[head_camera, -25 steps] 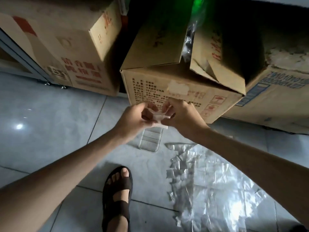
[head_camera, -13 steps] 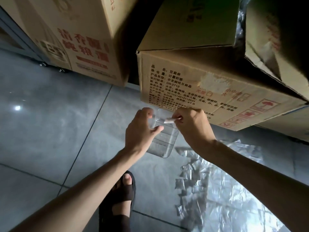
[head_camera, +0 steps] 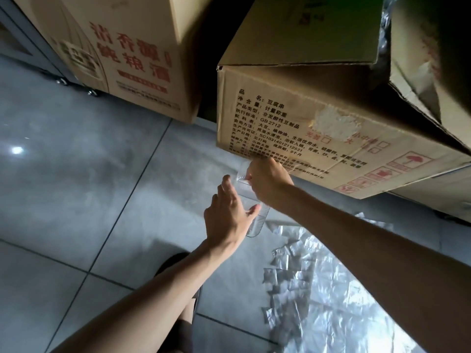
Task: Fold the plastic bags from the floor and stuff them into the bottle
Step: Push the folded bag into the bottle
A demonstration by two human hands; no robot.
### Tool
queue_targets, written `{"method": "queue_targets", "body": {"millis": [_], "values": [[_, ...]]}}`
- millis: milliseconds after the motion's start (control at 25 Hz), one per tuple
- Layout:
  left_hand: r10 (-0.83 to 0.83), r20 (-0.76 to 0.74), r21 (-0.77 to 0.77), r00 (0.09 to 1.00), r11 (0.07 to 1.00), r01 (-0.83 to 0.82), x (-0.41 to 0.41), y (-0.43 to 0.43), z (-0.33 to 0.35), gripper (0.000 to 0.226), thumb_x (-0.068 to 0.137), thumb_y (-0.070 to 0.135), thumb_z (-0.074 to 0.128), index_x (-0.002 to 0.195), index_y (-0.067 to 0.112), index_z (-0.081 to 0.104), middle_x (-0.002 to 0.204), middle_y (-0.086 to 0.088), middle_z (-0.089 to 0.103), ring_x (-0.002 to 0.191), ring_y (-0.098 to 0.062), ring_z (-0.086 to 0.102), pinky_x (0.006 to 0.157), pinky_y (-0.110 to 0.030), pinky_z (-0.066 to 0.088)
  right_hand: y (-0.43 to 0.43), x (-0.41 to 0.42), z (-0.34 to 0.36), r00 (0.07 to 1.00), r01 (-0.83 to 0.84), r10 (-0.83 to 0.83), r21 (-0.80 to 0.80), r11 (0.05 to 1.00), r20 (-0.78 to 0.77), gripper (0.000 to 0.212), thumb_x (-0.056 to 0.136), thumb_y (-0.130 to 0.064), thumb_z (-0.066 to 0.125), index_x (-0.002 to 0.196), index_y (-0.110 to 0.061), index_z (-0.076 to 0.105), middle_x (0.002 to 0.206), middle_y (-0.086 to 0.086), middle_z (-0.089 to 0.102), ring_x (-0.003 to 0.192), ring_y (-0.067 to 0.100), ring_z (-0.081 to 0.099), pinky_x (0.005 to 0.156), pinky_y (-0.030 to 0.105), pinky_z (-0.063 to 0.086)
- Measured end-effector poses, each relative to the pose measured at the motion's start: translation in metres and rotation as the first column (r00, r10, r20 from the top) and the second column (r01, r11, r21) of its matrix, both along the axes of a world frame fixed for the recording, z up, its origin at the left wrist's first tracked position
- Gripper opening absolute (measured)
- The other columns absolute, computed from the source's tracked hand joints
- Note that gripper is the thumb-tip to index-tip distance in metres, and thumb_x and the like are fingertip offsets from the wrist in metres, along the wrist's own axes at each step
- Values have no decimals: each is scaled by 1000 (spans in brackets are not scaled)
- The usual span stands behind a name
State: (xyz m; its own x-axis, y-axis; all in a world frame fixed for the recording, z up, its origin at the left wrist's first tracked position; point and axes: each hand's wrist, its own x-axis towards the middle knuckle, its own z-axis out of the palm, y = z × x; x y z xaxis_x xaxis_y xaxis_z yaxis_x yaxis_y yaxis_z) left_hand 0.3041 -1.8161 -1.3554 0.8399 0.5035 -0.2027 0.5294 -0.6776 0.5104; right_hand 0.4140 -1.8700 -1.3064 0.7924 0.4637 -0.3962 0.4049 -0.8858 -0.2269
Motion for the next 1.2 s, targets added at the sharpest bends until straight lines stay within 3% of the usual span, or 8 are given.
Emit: {"method": "queue_targets", "body": {"millis": [200,320,480,640,840,1000,1120,1200], "values": [[-46,-104,-84,993,996,38,2,5,3,112,79,64,70,155,11,7,152,-11,39,128,-28,52,89,-37,50,11,22,9,895,-193,113,-146,970,-432,34,96,5,38,125,4,57,111,12,65,76,15,54,53,14,42],[-27,-122,-205,992,979,2,3,8,6,122,69,57,81,156,23,2,150,-8,38,127,-29,53,90,-39,48,18,32,-15,820,-290,144,-186,939,-553,41,96,-2,39,136,2,47,128,19,59,98,27,60,83,36,52],[-66,-131,-241,989,970,32,2,13,7,132,62,47,90,156,27,0,152,-6,34,124,-28,57,91,-40,51,20,52,-62,614,69,-163,-153,986,-772,48,86,-16,65,131,-1,59,139,22,55,82,24,56,72,34,47],[-78,-114,-246,990,968,48,-1,13,6,127,65,29,89,156,27,0,150,-6,36,121,-27,58,85,-38,53,23,57,-72,522,15,-127,-139,990,-843,52,90,-19,63,138,-2,53,124,16,54,76,17,52,68,30,44],[-41,-101,-339,994,941,4,-3,15,7,122,68,16,84,156,26,1,149,-8,35,122,-30,56,91,-42,53,0,26,-23,887,-202,179,-10,979,-426,34,90,-7,55,123,-1,59,116,18,65,81,21,58,58,25,46],[73,35,-379,997,924,-55,-13,19,22,96,73,16,73,153,20,20,145,-4,39,126,-24,49,99,-38,46,-65,-31,18,995,-103,85,470,876,58,47,80,13,48,120,-5,67,124,10,67,109,19,66,94,27,54],[-47,433,-66,900,994,84,-13,13,41,67,69,3,65,134,3,48,129,-12,53,118,-26,50,101,-36,44,-138,-48,4,980,73,-160,543,837,115,31,82,10,62,104,-10,72,102,-1,71,86,12,68,80,13,52],[-273,533,140,801,962,235,-10,0,54,47,72,-4,61,119,2,60,114,-13,60,106,-27,56,96,-30,45,-187,-64,-21,971,204,-239,426,881,29,25,82,-1,75,104,-13,72,99,1,71,85,18,68,75,26,55]]}}
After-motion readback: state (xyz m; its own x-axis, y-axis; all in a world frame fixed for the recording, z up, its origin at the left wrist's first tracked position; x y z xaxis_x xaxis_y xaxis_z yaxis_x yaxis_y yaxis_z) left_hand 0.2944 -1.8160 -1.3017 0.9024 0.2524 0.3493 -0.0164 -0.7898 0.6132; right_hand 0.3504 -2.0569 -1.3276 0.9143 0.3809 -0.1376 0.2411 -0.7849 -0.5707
